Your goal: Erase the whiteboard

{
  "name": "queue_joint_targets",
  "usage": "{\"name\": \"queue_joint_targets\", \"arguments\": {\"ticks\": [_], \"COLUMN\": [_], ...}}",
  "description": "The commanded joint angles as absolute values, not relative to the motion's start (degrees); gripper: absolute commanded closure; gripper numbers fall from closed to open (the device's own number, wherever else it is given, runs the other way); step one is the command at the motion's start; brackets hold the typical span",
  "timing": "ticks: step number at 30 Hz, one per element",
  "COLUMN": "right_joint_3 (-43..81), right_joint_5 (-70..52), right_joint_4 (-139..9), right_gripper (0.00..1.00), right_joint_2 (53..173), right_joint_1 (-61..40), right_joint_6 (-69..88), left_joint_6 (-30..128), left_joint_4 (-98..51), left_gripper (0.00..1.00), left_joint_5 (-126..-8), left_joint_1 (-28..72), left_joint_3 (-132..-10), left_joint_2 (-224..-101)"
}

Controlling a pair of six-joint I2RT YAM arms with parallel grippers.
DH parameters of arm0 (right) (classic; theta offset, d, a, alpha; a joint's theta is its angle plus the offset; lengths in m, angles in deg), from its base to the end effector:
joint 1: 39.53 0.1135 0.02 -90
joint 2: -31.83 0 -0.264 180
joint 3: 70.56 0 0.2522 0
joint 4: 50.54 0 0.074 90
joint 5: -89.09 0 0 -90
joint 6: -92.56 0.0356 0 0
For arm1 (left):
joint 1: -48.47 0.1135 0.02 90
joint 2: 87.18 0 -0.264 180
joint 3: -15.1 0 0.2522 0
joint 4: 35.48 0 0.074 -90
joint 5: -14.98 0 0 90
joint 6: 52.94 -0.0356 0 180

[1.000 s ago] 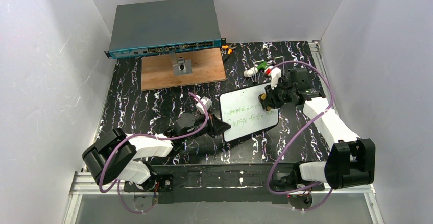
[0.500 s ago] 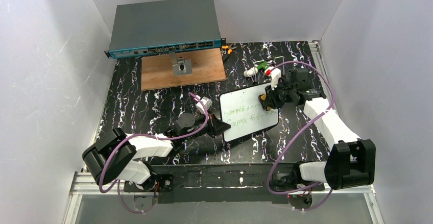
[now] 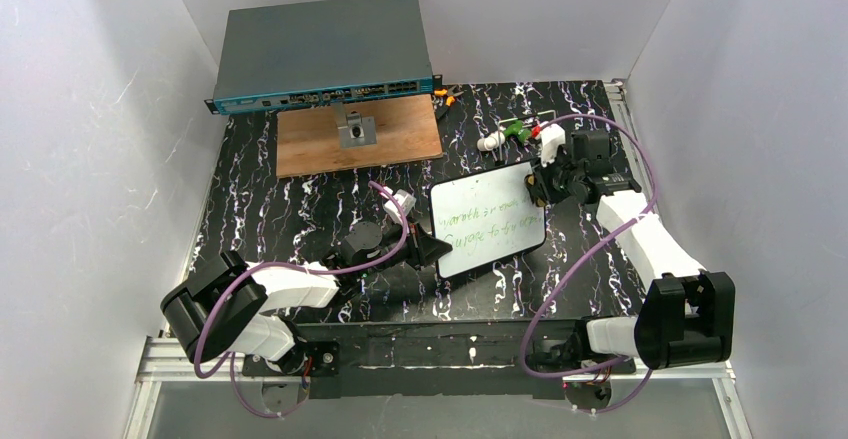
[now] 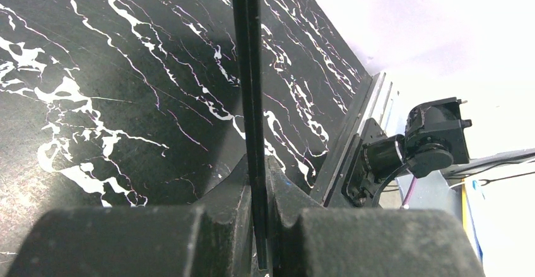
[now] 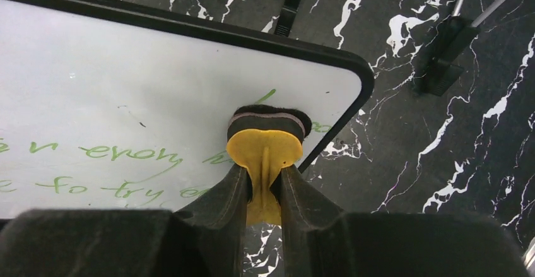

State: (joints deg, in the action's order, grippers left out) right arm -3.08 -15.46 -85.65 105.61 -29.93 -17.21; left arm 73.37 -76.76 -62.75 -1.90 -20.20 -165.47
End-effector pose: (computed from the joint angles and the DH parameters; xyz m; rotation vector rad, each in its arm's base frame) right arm 0.2729 0.0552 0.2676 -0.7018 2.1622 0.1978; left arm 0.1598 -0.2048 0.1968 0.3984 1.7275 -1.3124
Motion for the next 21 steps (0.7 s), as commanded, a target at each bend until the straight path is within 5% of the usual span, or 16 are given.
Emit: {"name": "queue_joint_targets", "arguments": {"ticks": [1, 8, 15, 21], "right_joint_3": [-2.2, -0.5, -0.7, -1.0], "right_joint_5": [-17.8, -38.8, -8.7, -3.1], "right_joint_4": [-83.7, -94.3, -80.2, -77.9], "right_gripper": [0.99, 0.99, 0.99, 0.99], "right_joint_2": [106.0, 104.8, 106.9, 107.6], "right_joint_1": [-30.2, -28.2, -28.3, -28.7], "right_joint_6": [-18.0, -26.8, -13.1, -12.4], "left_joint_6": [70.4, 70.7, 71.0, 71.0], "left_joint_4": [-77.7, -78.1, -78.3, -77.8], "left_gripper": [1.00, 1.00, 1.00, 1.00], "left_joint_5": [-57.3, -57.2, -57.1, -57.2], "left_joint_1": [-2.7, -2.7, -2.7, -2.7], "left_joint_3": [-22.0, -22.1, -22.3, -22.3], "left_joint_2": [-164.2, -164.7, -165.1, -165.0]}}
